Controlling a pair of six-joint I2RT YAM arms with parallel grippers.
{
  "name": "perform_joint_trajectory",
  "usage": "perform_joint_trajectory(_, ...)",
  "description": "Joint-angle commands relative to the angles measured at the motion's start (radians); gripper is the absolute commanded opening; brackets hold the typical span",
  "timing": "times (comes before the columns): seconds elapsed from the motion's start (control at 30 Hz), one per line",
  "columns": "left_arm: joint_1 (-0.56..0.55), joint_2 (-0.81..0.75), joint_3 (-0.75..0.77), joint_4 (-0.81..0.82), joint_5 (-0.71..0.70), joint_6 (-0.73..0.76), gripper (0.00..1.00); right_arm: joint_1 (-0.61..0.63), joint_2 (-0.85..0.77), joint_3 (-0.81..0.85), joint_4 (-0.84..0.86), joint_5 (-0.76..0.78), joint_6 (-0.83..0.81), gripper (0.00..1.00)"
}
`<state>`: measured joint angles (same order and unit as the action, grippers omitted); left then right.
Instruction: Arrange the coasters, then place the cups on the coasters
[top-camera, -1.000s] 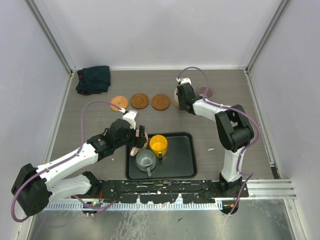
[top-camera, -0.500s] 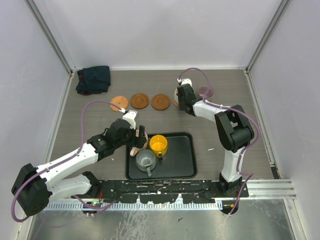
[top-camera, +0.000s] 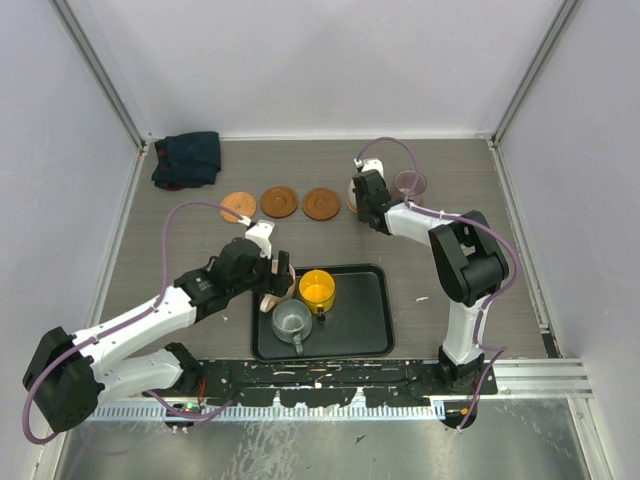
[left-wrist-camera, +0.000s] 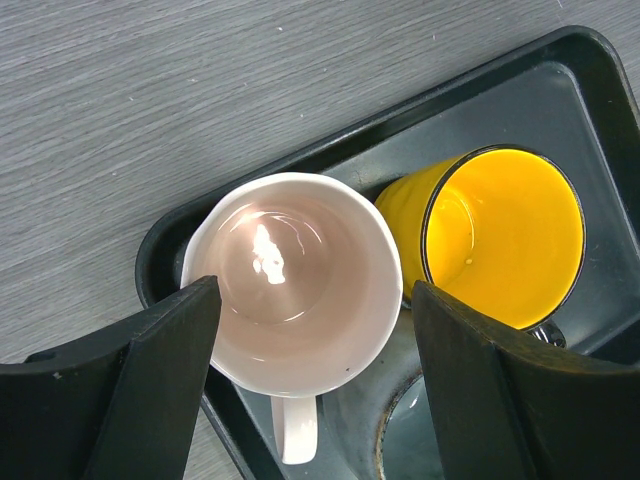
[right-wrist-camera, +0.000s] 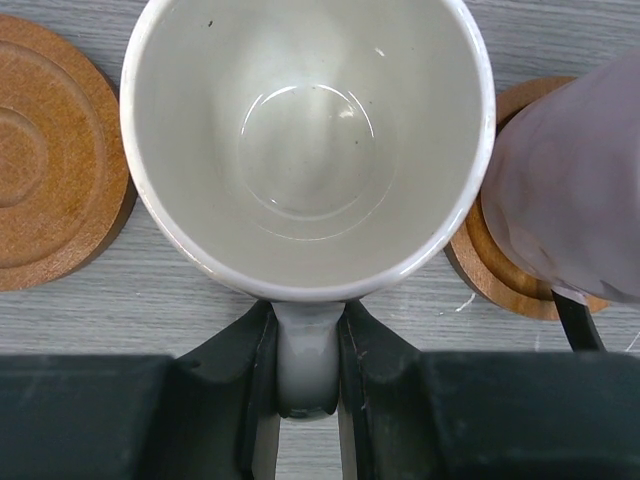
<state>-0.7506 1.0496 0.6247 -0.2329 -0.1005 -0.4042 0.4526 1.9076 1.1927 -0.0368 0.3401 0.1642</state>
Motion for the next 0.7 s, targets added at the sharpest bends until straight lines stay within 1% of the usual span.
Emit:
perform_joint_trajectory(0.0,0.006,-0.021,0.003,0.029,-0.015,0.001,0.79,0.011,-0.079,-0.013,0.016,0.045,0.021,0.05)
perform_joint_trajectory(0.3,0.005,-0.023,-0.002,0.030,-0.014,-0.003,0.79,0.018,-0.121,-0.035,-0.003,0.055,0.036,0.05)
perform_joint_trajectory(0.33,0.005,-0.022,-0.002,0.030,-0.013,-0.004,0.79,0.017,-0.122,-0.035,-0.003,0.053,0.035,0.07)
perform_joint_trajectory(0.47,0.006,-0.020,-0.003,0.032,-0.013,-0.005,0.79,0.017,-0.111,-0.022,-0.009,0.039,0.031,0.22)
perform_joint_trajectory(0.53,0.006,-0.018,-0.003,0.031,-0.010,-0.006,0.79,0.018,-0.102,-0.016,-0.012,0.032,0.033,0.24)
perform_joint_trajectory(0.67,0.006,-0.022,-0.003,0.028,-0.013,-0.007,0.79,0.018,-0.083,-0.004,-0.016,0.020,0.040,0.23)
